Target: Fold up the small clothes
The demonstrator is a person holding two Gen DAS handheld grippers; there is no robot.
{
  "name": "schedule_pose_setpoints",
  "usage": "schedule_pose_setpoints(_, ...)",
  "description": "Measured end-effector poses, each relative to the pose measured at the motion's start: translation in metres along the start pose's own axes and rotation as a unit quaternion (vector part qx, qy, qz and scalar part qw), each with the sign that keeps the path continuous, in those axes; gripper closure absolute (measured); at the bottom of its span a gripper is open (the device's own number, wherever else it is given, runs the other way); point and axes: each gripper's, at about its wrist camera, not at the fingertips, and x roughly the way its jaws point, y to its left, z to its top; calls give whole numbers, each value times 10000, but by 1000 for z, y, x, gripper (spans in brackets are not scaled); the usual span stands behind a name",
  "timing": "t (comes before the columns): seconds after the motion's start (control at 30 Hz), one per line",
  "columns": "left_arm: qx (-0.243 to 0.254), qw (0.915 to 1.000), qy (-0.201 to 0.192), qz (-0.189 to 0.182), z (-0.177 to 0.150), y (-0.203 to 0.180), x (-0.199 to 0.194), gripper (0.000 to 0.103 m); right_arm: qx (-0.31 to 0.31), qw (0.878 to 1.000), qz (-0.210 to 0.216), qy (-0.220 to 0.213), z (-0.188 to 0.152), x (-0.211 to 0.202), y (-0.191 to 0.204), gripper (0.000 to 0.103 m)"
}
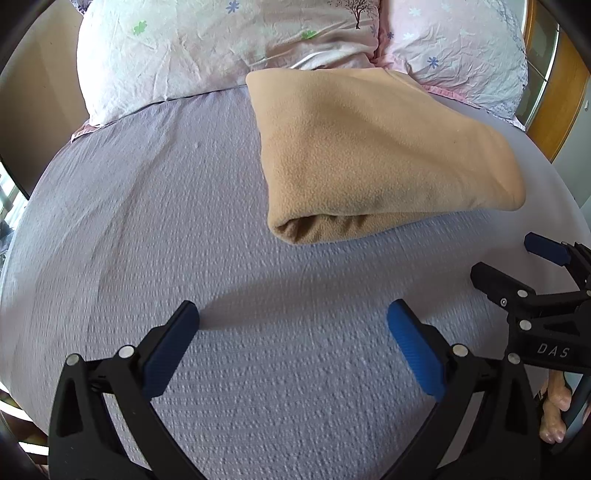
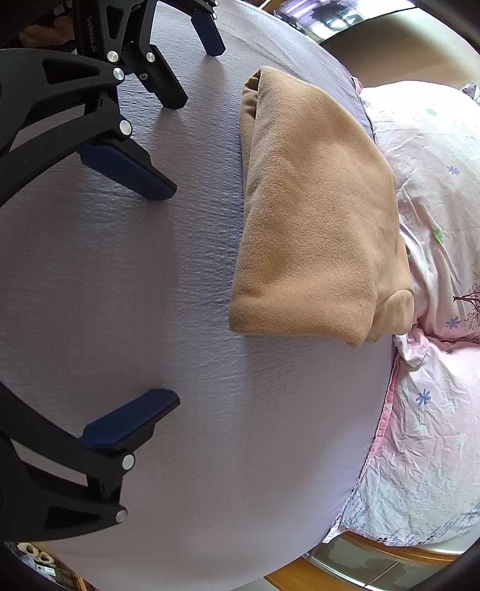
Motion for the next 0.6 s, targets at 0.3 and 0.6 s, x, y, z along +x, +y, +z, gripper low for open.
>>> schedule_pose_setpoints(0.3,-1,10000,-15,-1,0,0,-1,2,-5,10000,3,-11,-1,0,0,1)
schedule_pose_setpoints(0.6,-4,10000,-16,0,0,0,-1,2,-13,10000,3,-37,1,-1,0,1)
